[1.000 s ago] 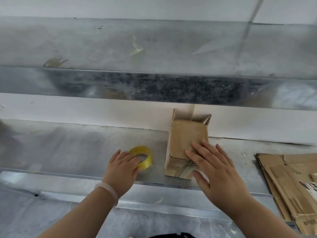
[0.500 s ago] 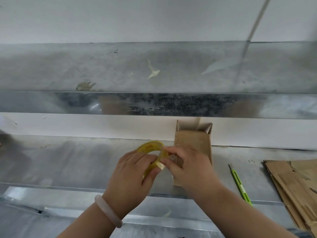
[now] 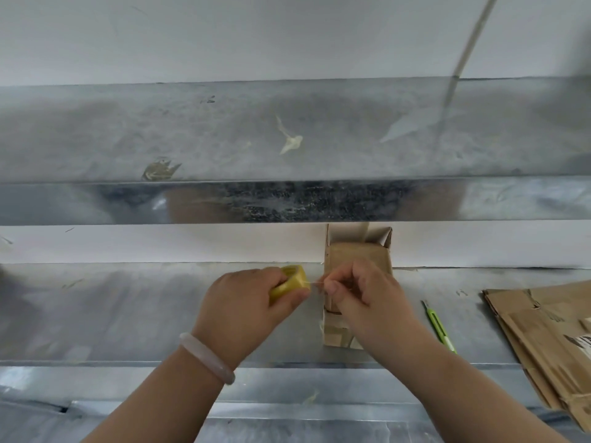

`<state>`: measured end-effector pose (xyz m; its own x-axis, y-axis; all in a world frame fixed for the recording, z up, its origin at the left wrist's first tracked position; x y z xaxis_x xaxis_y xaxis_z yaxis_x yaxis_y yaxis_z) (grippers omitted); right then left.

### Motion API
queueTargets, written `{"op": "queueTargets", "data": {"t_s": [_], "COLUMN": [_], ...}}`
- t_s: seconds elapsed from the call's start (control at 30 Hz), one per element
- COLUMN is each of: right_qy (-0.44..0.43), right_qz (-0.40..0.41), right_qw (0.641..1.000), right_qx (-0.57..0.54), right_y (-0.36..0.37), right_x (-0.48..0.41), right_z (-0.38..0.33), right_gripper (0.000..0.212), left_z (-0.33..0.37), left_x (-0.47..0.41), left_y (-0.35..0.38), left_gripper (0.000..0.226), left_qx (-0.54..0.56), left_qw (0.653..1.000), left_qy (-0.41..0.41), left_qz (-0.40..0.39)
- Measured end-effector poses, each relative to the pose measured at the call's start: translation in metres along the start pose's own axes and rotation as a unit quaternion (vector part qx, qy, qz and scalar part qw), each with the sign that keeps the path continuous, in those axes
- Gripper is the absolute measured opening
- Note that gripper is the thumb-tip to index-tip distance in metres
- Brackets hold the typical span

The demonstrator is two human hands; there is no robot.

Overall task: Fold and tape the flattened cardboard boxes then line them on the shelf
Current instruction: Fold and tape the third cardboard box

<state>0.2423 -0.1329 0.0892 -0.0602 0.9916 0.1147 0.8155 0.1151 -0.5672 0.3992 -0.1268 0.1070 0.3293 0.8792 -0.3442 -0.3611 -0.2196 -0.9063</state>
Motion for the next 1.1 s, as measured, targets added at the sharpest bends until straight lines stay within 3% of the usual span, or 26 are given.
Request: {"op": "queueTargets", "data": {"t_s": [0.13,0.23,0.33,0.4,0.5,0.57,0.63,0.73,0.83,1.0,1.1], "right_qy": [0.074,0.124,0.130,0.130,0.130,0.125,0.123,0.141,0.161,0.184,0.190], "right_qz": [-0.040,-0.055,-0.052,-0.048,-0.025,-0.010,-0.009,0.005,0.009,0.049,0.053], "right_qw": [0.980,0.942,0.924,0.928,0.930,0.931,0.933,0.927,0.927,0.933,0.938], "right_qx": [-0.181,-0.306,-0.356,-0.346,-0.342,-0.343,-0.337,-0.347,-0.340,-0.305,-0.285], "right_y": [0.003,0.000,-0.007,-0.010,-0.020,-0.029,-0.034,-0.044,-0.053,-0.062,-0.066], "right_x": [0.000,-0.001,-0.001,0.000,0.004,0.009,0.013,0.014,0.017,0.027,0.027], "right_z": [0.009,0.017,0.020,0.022,0.028,0.032,0.035,0.049,0.064,0.094,0.109], "right_gripper": [0.010,0.014,0.019,0.017,0.014,0.016,0.014,0.013,0.013,0.013,0.011], "left_z": [-0.003,-0.007,-0.015,-0.014,-0.012,-0.008,-0.005,-0.004,-0.006,0.002,0.006], "left_x": [-0.006,-0.001,0.006,0.008,0.006,0.002,-0.001,0.002,0.009,0.001,-0.006], "left_y": [-0.002,0.002,0.000,-0.003,-0.006,-0.005,0.000,0.007,0.007,0.012,0.018], "left_gripper": [0.064,0.047,0.032,0.032,0.034,0.043,0.056,0.061,0.051,0.050,0.049], "left_qx": [0.017,0.181,0.329,0.348,0.291,0.154,0.049,0.080,0.153,0.018,-0.004], "left_qw": [1.000,0.983,0.944,0.937,0.956,0.988,0.998,0.995,0.986,0.996,0.996], "left_qy": [-0.005,-0.004,-0.020,-0.022,-0.032,-0.007,0.004,0.030,0.058,0.091,0.091], "left_qz": [-0.009,-0.020,0.007,0.016,0.009,-0.018,-0.041,-0.055,-0.030,-0.014,-0.014]}}
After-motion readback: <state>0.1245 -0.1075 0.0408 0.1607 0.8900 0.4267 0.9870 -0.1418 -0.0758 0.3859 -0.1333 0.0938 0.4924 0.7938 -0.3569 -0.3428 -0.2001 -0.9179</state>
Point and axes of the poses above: each hand's wrist, its own x-axis away from the middle knuckle, its own y-axis out of the palm, z = x × y, the point moved 10 cm from there along -x, towards the middle knuckle, and after that the axes turned 10 degrees about y, right-handed, at the moved point
